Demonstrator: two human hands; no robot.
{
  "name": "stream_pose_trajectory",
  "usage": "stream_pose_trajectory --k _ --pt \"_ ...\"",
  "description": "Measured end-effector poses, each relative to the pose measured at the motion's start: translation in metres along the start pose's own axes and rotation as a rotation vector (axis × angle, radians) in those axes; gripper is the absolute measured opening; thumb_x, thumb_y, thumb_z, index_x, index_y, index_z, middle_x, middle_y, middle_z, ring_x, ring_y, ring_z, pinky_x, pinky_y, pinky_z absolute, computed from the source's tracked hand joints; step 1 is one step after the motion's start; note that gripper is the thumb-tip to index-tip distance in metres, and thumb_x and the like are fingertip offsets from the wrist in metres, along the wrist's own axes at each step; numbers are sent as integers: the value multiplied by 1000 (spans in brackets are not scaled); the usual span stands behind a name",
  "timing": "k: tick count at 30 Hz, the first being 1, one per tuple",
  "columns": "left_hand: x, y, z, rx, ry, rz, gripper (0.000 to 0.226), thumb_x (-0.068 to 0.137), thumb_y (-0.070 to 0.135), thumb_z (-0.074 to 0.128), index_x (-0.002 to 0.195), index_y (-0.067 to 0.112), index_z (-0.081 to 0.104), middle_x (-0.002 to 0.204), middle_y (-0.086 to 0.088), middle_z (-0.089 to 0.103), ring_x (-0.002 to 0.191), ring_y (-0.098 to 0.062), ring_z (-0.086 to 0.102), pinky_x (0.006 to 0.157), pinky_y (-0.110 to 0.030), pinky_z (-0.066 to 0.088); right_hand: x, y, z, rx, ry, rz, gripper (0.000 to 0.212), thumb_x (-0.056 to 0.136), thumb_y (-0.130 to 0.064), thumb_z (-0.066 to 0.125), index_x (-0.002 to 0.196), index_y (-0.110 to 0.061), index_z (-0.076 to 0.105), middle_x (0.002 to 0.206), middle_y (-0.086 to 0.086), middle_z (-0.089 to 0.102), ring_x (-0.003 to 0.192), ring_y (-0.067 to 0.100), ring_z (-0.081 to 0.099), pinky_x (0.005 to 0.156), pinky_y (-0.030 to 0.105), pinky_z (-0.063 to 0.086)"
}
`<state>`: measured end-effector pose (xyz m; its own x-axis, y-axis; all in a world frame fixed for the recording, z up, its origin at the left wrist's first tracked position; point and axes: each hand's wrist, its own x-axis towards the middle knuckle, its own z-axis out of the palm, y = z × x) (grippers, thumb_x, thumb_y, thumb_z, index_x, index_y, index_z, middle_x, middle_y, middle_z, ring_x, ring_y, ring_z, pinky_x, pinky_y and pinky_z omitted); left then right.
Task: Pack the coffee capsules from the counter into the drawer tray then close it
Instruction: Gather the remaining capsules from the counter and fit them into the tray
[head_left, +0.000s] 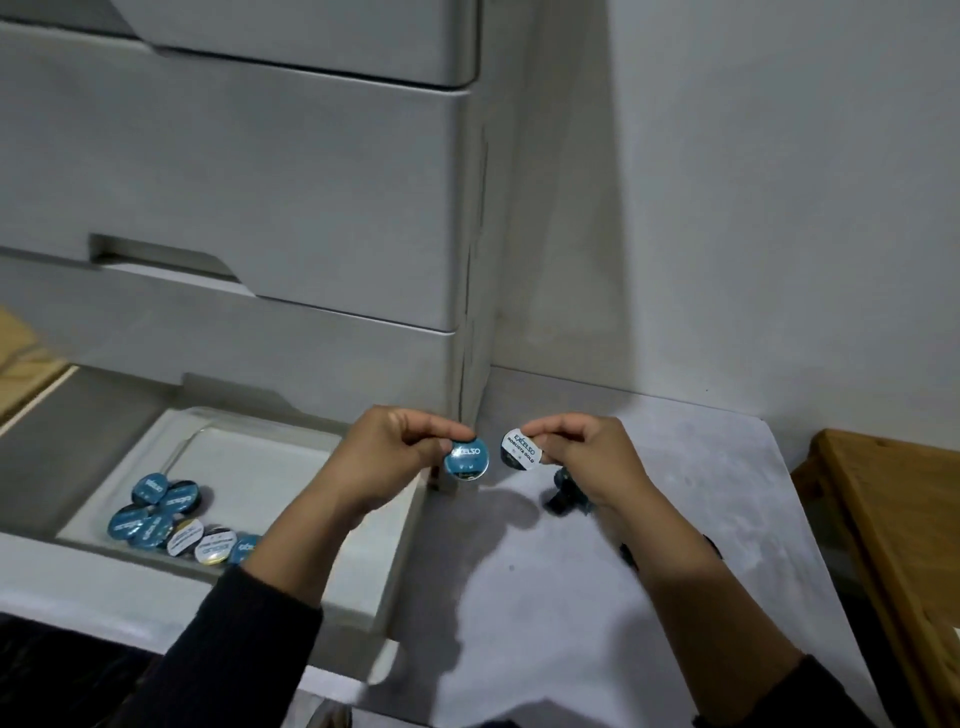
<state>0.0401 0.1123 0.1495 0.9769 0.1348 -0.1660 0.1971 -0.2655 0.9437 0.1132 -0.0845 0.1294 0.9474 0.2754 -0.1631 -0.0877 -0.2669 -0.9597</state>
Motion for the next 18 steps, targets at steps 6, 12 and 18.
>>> stream_pose_trajectory --k 6,12,18 --pt "-9 -23 -109 215 -102 -1 37 83 3 64 69 36 74 82 14 75 81 -2 68 83 -18 50 -12 -29 82 24 -153 -21 34 81 6 59 68 -22 73 70 -2 72 70 14 63 73 21 53" --pt "11 -74 -214 446 -221 -67 26 84 8 64 80 31 75 86 11 75 80 4 65 73 -4 47 5 -33 196 -52 -255 63 35 83 6 57 69 -22 72 60 -10 70 62 8 62 64 14 53" --pt "46 -125 -256 569 -335 -93 18 84 10 64 92 22 75 99 6 73 88 -2 64 81 -12 44 32 -14 279 -174 -180 194 41 82 1 61 56 -28 72 73 -1 72 75 17 67 85 36 56"
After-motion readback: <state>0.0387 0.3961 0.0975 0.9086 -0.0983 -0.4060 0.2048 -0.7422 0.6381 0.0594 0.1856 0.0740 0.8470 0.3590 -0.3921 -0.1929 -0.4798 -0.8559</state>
